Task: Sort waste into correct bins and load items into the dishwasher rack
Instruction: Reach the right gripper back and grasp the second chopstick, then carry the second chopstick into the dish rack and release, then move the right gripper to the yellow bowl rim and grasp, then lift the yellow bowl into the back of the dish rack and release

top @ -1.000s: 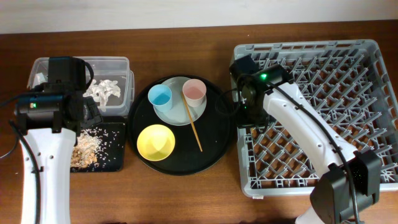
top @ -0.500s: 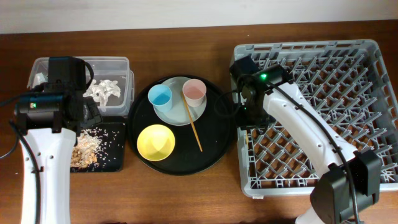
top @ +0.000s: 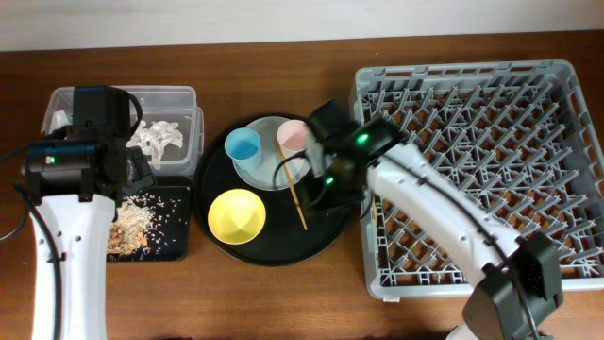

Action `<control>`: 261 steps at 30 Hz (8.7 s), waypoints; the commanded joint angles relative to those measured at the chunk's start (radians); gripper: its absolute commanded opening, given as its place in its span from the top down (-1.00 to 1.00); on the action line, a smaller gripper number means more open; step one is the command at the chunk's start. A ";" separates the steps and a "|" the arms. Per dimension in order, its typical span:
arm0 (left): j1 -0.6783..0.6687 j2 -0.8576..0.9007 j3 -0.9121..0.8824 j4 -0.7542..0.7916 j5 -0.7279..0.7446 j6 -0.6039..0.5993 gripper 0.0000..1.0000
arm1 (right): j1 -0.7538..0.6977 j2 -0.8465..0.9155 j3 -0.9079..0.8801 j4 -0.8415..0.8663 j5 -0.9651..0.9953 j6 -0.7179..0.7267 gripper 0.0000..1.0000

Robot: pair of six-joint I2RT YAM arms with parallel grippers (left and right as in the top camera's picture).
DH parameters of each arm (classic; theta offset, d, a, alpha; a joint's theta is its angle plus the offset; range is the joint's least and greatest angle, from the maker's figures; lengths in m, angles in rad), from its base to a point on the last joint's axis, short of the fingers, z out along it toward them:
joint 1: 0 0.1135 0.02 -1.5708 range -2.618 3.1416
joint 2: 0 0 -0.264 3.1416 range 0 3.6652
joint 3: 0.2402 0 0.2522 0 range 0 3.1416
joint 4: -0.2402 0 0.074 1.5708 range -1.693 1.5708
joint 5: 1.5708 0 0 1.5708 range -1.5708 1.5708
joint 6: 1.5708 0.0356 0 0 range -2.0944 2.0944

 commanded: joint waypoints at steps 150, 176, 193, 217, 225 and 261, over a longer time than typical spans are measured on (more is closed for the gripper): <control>0.003 -0.011 0.011 -0.001 -0.011 0.005 -0.99 | 0.394 0.306 0.013 0.618 0.130 0.025 0.39; 0.003 -0.011 0.011 -0.001 -0.011 0.005 -0.99 | 0.419 0.355 0.013 0.627 0.234 0.010 0.34; 0.003 -0.011 0.011 -0.001 -0.011 0.005 -0.98 | 0.411 0.272 0.016 0.571 0.070 0.012 0.92; 0.003 -0.011 0.011 -0.001 -0.011 0.005 -0.98 | -0.707 0.046 0.016 0.804 -0.885 -0.113 0.92; 0.003 -0.011 0.011 -0.001 -0.011 0.005 -0.99 | -0.918 0.326 0.016 0.922 -1.158 -0.113 0.92; 0.003 -0.011 0.011 -0.001 -0.011 0.005 -0.98 | -1.128 0.324 0.016 0.862 -1.034 -0.155 -0.01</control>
